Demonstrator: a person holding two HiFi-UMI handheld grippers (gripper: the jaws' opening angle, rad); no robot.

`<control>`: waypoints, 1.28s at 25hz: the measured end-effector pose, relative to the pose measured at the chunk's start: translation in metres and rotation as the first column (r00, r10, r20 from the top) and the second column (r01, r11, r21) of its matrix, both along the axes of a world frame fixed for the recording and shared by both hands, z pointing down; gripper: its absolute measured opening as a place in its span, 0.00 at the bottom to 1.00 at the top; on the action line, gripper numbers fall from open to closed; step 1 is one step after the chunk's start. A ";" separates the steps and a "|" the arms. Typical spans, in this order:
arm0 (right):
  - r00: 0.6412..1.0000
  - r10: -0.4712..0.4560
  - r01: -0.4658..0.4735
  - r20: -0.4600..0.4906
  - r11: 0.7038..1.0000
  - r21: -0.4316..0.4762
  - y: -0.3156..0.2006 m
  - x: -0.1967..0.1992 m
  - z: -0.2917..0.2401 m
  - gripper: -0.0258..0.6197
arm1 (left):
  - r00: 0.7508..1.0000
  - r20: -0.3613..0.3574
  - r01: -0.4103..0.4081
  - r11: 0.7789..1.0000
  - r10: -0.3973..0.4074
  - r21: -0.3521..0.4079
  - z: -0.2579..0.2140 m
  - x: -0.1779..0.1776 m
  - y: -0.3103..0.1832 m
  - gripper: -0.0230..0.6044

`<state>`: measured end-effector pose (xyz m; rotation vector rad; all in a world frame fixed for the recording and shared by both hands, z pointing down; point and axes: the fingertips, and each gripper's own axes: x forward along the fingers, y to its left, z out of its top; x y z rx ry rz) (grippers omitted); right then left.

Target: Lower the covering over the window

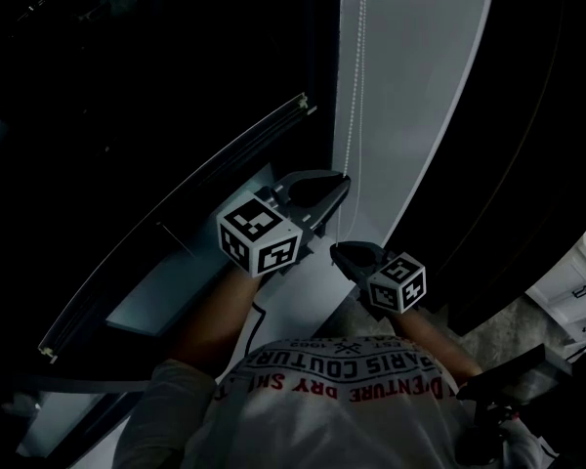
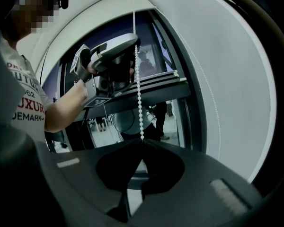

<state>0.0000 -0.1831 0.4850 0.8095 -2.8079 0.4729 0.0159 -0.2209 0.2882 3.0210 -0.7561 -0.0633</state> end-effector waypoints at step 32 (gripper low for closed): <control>0.974 -0.062 0.003 -0.218 0.965 -0.264 0.042 0.020 0.140 0.06 | 0.981 0.190 0.093 0.969 -0.049 -0.229 0.196 -0.005 0.008 0.05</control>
